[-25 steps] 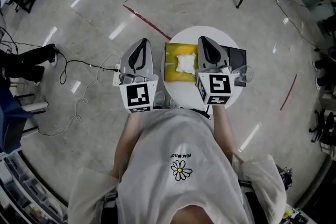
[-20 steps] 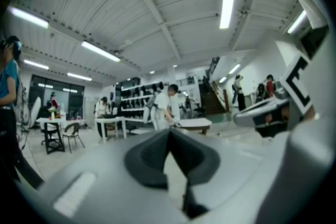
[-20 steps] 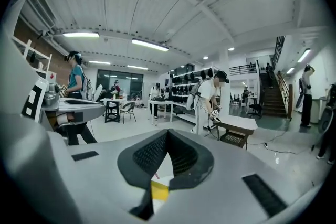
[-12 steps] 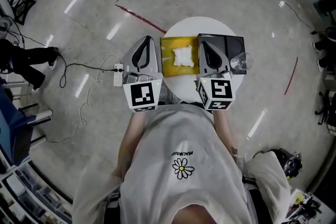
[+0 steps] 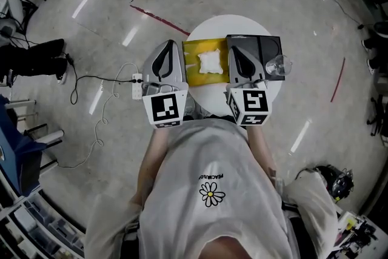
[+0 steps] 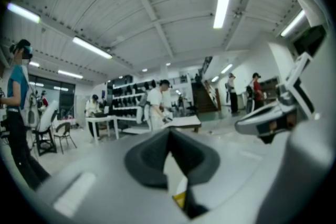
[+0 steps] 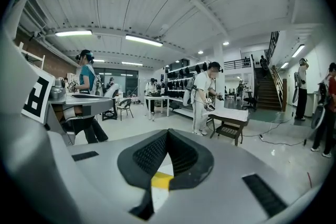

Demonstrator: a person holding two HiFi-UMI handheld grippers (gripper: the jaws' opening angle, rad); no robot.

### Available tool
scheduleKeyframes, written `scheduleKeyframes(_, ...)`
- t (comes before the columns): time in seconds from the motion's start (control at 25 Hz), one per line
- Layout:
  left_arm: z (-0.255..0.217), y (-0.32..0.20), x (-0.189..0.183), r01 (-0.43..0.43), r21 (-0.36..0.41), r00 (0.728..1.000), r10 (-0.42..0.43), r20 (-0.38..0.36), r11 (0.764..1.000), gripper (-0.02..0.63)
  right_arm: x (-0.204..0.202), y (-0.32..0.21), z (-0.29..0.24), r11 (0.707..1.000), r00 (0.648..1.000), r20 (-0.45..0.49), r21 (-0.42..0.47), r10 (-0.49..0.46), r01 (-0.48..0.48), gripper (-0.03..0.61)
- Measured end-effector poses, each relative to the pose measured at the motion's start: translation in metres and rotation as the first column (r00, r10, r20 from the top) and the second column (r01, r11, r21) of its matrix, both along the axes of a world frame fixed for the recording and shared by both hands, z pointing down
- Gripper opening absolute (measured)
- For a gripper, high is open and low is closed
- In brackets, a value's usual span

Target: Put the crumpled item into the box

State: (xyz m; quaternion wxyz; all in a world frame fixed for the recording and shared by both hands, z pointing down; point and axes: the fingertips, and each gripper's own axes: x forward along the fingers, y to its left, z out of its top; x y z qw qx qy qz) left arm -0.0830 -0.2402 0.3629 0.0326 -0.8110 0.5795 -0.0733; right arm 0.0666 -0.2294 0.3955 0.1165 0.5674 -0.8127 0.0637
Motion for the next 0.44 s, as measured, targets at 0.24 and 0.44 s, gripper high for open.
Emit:
scheduleKeyframes(0.24,0.0009,-0.0025,0.0032,-0.003,-0.008,1.0,0.003,0.001,1.0,-0.002,0.0036,-0.0017,-0.0001,1.0,1.0,-0.003,-0.006,0.003,-0.003,-0.002)
scheduleKeyframes(0.44,0.0029,-0.0033,0.0063,-0.002,-0.011,1.0,0.002,0.001,1.0,-0.002,0.0082,-0.0024,0.0021,1.0,1.0,-0.008,-0.008,0.005,-0.005,-0.002)
